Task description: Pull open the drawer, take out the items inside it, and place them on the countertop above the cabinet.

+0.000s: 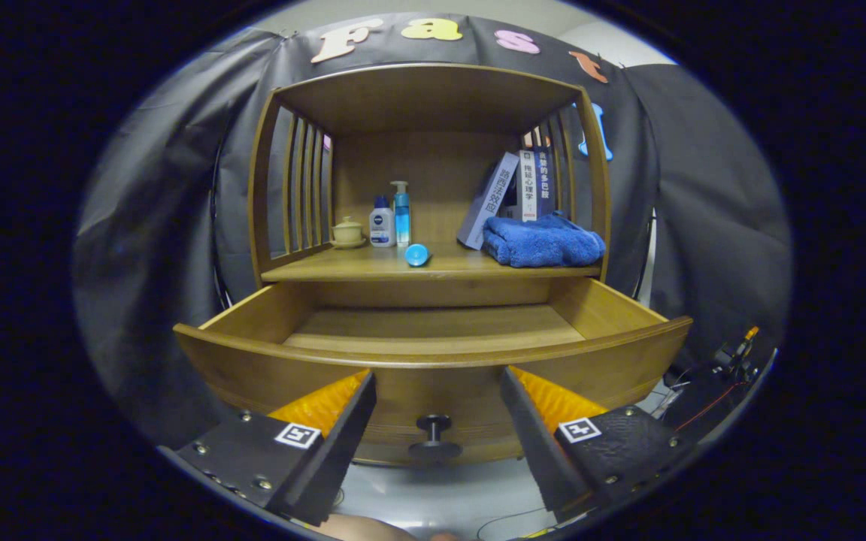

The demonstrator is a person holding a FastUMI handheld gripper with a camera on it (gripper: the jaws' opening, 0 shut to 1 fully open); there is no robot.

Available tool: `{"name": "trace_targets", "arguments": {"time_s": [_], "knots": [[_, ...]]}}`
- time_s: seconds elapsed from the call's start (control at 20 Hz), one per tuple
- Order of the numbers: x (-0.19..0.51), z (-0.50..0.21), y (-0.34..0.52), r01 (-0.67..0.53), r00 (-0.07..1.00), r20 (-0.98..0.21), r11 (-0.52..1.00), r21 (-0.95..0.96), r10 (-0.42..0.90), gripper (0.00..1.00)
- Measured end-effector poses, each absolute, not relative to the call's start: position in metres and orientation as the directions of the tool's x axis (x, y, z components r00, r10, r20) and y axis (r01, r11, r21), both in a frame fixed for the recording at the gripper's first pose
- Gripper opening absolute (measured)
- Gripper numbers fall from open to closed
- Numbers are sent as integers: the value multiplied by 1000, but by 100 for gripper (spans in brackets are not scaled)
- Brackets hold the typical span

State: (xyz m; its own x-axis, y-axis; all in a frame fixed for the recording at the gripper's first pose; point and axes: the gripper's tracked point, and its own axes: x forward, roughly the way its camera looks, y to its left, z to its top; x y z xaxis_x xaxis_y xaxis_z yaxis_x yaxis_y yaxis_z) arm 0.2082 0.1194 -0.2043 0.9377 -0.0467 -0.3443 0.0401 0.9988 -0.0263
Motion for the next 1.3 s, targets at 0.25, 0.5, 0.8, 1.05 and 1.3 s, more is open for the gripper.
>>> {"name": "trace_targets", "arguments": {"time_s": [0.25, 0.5, 0.8, 1.05, 1.3], "knots": [[228, -198, 120, 33, 940, -338, 999, -34, -42, 99], [255, -202, 119, 22, 941, -335, 997, -68, -43, 99], [300, -209, 123, 32, 940, -337, 997, -72, -54, 99], [331, -215, 122, 28, 940, -336, 995, -94, -58, 99], [354, -219, 123, 30, 942, -330, 996, -88, -58, 99]]}}
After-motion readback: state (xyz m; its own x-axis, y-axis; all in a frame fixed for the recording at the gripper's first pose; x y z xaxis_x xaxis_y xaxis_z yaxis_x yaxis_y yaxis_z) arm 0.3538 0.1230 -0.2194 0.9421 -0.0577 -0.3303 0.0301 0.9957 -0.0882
